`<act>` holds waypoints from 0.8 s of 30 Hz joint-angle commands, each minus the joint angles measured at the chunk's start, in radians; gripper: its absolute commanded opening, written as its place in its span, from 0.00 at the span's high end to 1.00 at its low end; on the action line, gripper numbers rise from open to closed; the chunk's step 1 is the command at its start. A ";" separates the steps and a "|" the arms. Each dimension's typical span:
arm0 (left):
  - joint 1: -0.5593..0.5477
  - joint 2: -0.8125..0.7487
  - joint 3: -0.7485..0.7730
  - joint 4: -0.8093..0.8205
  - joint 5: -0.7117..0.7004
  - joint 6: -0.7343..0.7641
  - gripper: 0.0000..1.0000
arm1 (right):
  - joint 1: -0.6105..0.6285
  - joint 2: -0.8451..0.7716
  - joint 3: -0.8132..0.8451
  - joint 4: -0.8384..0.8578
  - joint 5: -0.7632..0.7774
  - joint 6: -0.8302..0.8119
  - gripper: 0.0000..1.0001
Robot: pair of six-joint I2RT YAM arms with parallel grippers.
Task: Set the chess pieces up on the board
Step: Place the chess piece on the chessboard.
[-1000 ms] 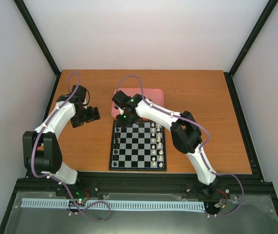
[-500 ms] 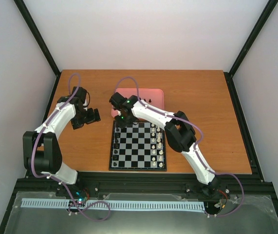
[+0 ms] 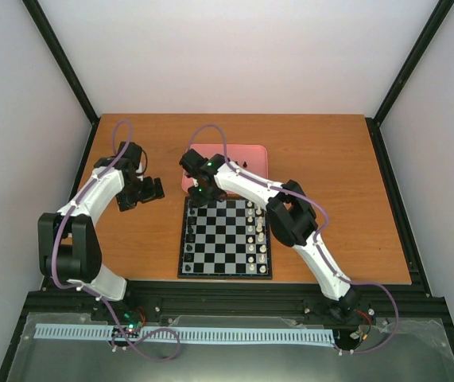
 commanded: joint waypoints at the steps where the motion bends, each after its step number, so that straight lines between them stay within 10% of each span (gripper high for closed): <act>1: 0.005 0.015 0.028 0.020 0.012 0.017 0.00 | -0.006 0.030 0.034 -0.011 -0.009 -0.002 0.95; 24: 0.005 0.031 0.035 0.024 0.026 0.017 0.00 | -0.019 -0.108 0.052 -0.041 0.011 -0.018 0.61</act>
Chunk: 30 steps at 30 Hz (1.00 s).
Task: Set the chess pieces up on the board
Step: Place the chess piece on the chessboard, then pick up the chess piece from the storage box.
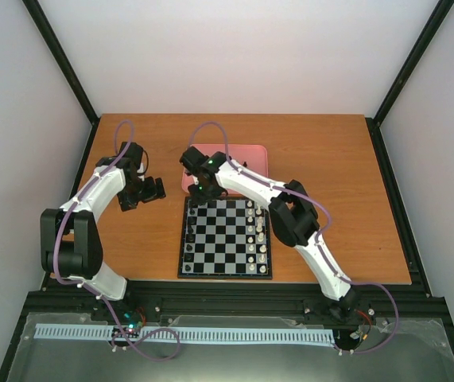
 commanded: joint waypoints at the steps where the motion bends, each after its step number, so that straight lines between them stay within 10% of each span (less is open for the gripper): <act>1: 0.005 -0.002 0.031 0.010 0.009 0.015 0.00 | -0.016 -0.123 0.046 -0.031 0.009 -0.009 0.60; 30: 0.004 0.051 0.043 0.011 0.034 0.043 0.00 | -0.339 0.148 0.258 -0.047 0.098 -0.010 0.58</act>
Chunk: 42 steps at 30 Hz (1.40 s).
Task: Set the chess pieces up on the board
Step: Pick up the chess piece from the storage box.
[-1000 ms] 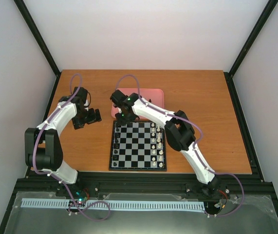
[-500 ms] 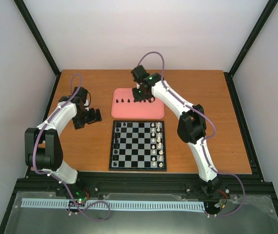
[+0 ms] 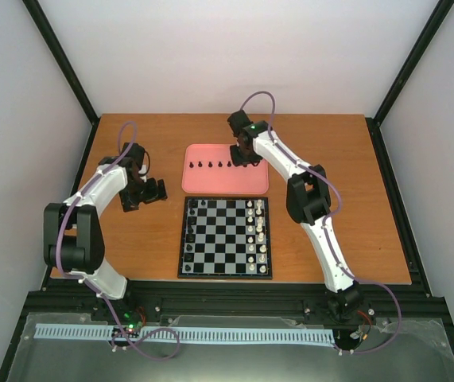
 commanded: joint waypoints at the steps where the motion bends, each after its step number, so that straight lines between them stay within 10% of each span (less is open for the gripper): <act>1: 0.004 0.016 0.042 0.008 0.005 0.019 0.00 | 0.003 0.016 0.012 0.005 0.017 -0.007 0.58; 42: 0.005 0.115 0.114 -0.004 0.008 0.008 0.00 | -0.055 0.099 0.065 0.031 -0.037 -0.034 0.81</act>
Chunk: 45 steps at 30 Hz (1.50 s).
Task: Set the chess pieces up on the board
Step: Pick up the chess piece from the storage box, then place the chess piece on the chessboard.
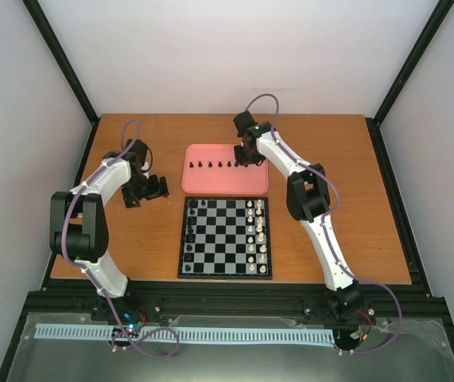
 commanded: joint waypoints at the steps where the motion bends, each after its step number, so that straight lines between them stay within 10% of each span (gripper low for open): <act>1: 0.004 0.015 0.044 -0.003 0.012 0.006 0.00 | -0.015 0.033 0.027 0.000 -0.008 -0.009 0.82; 15: 0.004 0.030 0.053 0.000 0.018 0.020 0.00 | -0.018 -0.038 0.000 -0.002 -0.005 -0.017 0.97; 31: 0.005 0.026 0.065 0.003 -0.008 0.033 0.00 | 0.292 -0.581 -0.591 0.109 -0.050 0.040 0.97; 45: 0.004 0.027 0.087 0.002 -0.014 0.032 0.00 | 0.466 -0.470 -0.611 0.194 -0.088 0.061 0.97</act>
